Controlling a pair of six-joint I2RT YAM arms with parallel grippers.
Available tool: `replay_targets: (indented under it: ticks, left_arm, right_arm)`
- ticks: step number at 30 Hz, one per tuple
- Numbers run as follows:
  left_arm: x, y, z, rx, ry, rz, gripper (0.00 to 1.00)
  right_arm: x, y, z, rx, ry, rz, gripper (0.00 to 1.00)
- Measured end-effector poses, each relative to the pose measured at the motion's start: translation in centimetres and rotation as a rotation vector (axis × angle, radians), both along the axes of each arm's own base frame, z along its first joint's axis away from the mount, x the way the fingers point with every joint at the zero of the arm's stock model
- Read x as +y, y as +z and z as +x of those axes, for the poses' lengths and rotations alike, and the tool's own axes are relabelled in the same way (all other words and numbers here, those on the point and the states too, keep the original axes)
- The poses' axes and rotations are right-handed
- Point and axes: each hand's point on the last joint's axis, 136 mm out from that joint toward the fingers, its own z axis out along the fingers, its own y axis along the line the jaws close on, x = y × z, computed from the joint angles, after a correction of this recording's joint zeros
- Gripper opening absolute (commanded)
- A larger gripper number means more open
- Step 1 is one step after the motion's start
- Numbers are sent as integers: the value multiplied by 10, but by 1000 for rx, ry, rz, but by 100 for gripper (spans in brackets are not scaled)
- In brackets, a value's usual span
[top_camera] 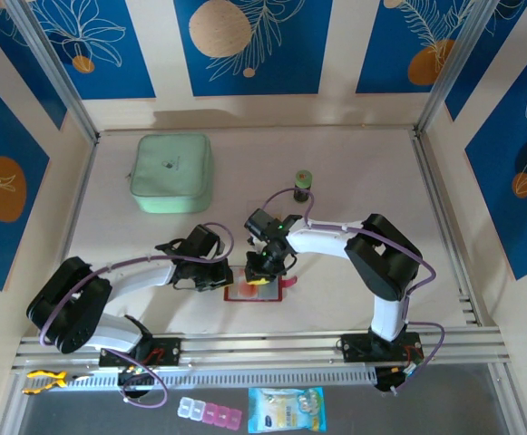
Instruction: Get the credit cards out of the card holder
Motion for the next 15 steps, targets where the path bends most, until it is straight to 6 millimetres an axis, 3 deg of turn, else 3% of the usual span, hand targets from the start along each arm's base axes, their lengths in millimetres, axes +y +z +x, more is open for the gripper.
replay_targets:
  ticks: [15]
  left_arm:
    - [1,4,-1,-5,0,-4,10]
  right_arm:
    - [2,4,3,-32,46,12,22]
